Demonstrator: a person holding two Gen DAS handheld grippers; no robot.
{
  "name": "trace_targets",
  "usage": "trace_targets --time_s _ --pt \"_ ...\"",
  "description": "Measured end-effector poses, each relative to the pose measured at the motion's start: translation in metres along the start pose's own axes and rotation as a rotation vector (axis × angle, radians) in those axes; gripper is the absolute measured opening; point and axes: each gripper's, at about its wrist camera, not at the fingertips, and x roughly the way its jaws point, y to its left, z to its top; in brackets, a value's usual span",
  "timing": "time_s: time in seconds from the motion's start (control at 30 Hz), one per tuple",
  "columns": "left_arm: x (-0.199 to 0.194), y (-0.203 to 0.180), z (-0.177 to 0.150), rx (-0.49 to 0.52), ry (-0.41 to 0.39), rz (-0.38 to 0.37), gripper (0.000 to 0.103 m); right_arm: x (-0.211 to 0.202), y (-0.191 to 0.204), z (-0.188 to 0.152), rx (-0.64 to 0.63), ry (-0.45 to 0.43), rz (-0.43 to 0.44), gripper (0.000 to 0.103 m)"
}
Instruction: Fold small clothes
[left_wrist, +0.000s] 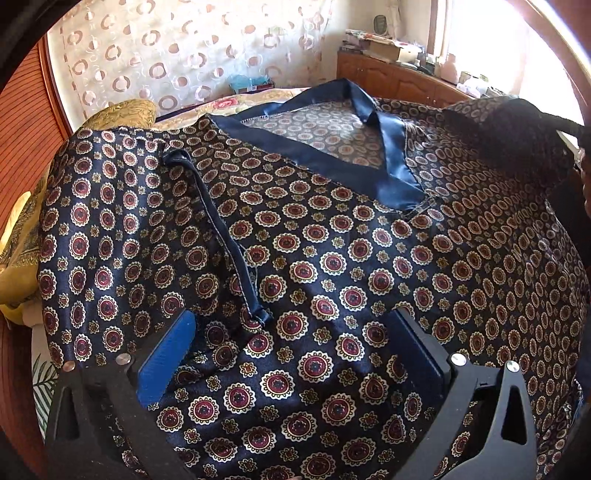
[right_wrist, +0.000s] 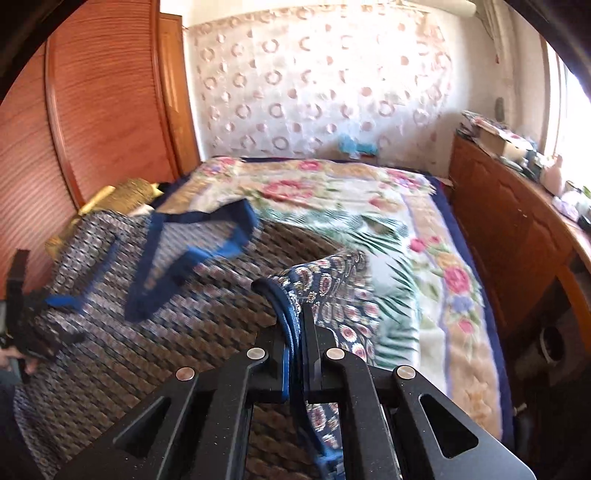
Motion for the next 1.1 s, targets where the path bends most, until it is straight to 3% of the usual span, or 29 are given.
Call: trace_targets --time_s 0.1,0.2,0.3,0.33,0.4,0.6,0.9,0.97,1.0,1.1 --pt "0.000 0.000 0.000 0.000 0.000 -0.001 0.103 0.007 0.006 0.000 0.007 0.010 0.038 0.004" --pt "0.001 -0.001 0.001 0.000 0.000 -0.001 0.103 0.015 0.016 -0.002 -0.011 0.043 0.078 0.024" --pt "0.001 0.000 0.001 0.000 0.000 -0.001 0.103 0.010 0.017 -0.001 -0.025 0.031 0.108 0.030" --pt "0.001 0.000 0.001 0.000 0.000 -0.001 0.103 0.005 0.014 -0.001 -0.026 0.023 0.107 0.038" --pt "0.001 0.000 0.000 0.000 0.000 -0.001 0.103 -0.003 0.009 0.000 -0.030 0.003 0.081 0.043" --pt "0.001 0.000 0.000 0.000 0.000 -0.002 0.103 0.004 -0.002 -0.006 -0.083 0.066 -0.029 0.043" --pt "0.001 0.000 0.001 0.000 0.000 -0.003 0.103 0.088 0.006 -0.003 -0.129 0.230 -0.059 0.042" --pt "0.001 0.000 0.001 0.000 0.000 -0.003 0.103 0.102 0.007 0.000 -0.159 0.269 -0.091 0.028" --pt "0.001 0.000 0.001 0.000 0.000 -0.003 0.103 0.112 0.013 0.005 -0.167 0.282 -0.088 0.011" --pt "0.001 -0.001 0.001 0.000 -0.001 -0.003 0.103 0.115 0.019 0.014 -0.176 0.263 -0.052 0.004"
